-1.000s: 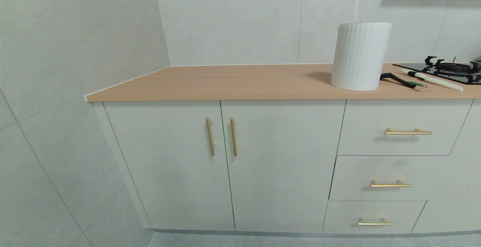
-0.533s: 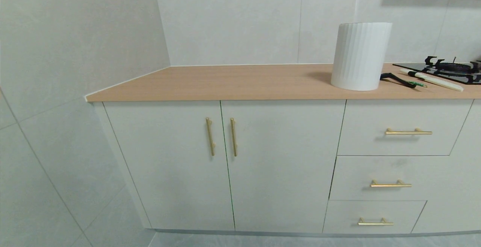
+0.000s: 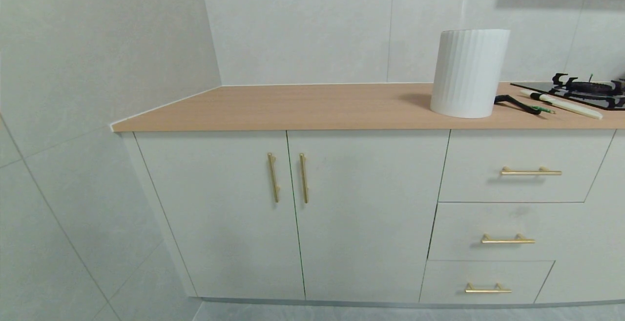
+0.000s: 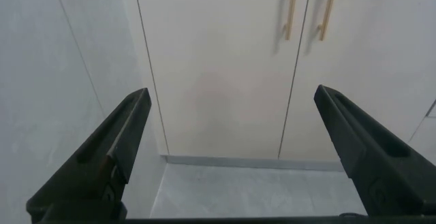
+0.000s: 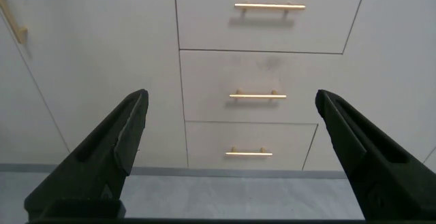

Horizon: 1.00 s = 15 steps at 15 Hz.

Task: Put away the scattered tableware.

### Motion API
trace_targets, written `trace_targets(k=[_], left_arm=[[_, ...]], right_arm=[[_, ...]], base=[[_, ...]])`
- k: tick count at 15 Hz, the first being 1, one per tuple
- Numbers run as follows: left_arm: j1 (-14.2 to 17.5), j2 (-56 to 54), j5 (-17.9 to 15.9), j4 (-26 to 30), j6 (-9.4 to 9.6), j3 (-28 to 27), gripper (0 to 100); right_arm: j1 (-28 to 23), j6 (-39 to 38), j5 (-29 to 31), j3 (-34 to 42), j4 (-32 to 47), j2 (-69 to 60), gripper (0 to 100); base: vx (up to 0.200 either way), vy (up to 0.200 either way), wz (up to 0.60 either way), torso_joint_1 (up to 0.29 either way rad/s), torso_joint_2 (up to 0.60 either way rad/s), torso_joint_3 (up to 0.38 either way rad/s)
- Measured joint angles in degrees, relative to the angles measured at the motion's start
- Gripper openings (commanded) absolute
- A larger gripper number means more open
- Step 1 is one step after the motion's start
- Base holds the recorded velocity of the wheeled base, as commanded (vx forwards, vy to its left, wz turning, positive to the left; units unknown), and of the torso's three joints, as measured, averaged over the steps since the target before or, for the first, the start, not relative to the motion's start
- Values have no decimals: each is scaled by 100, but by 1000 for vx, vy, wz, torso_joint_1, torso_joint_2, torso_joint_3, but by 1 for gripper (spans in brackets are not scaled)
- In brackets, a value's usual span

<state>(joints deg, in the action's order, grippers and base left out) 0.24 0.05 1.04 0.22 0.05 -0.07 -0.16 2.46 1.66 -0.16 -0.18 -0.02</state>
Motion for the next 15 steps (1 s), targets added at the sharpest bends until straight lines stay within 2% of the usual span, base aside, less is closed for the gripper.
trace_targets(k=[4,11,15], left_arm=[[-4,-2,-28,-15,90,7,100],[0,-2,-35,-15,13,7,100],[-2,-2,-35,-15,13,7,100]], right_arm=[[0,-72,-35,6,7,-2,100],[0,-173,-44,6,16,0,100],[2,-187,-35,6,13,0,100]], base=[[0,0,0,0,0,0],[0,0,0,0,0,0],[0,-200,0,2,4,4]])
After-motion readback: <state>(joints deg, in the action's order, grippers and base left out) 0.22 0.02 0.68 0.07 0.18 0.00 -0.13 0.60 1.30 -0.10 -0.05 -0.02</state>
